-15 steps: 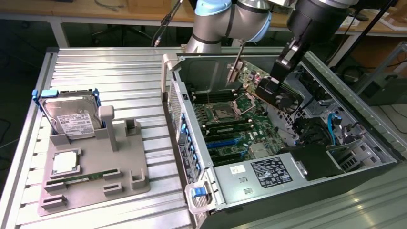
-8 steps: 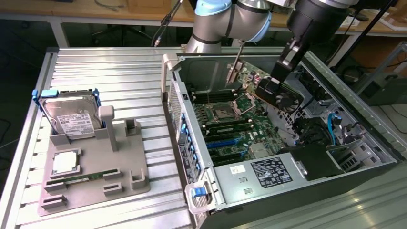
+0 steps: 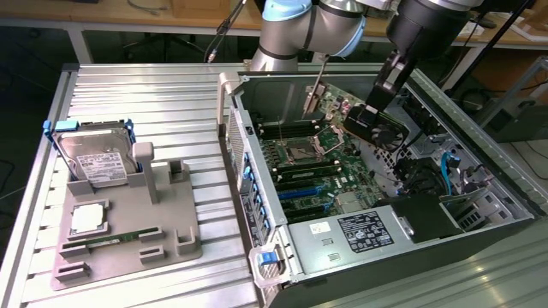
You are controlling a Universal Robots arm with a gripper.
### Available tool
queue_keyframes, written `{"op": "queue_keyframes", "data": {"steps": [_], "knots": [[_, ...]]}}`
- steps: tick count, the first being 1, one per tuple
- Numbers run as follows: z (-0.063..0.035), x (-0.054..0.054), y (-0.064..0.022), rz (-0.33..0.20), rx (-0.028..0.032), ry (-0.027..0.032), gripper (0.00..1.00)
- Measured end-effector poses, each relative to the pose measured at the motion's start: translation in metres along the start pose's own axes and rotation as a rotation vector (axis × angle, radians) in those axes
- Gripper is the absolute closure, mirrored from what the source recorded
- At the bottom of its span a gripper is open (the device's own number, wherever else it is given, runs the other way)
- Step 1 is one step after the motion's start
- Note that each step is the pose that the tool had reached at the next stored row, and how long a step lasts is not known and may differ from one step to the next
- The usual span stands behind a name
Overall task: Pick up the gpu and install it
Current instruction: 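Insert the gpu into the slot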
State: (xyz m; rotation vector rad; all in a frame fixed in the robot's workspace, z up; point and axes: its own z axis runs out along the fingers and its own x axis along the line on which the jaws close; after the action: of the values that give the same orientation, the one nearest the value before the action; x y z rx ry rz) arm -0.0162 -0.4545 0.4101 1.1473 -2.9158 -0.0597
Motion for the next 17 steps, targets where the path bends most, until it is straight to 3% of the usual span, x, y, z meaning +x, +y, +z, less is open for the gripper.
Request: {"op": "queue_keyframes", "data": {"steps": [17], "knots": [[0.0,0.0,0.0,-0.031,-0.0002,0.0012,0.73]]}}
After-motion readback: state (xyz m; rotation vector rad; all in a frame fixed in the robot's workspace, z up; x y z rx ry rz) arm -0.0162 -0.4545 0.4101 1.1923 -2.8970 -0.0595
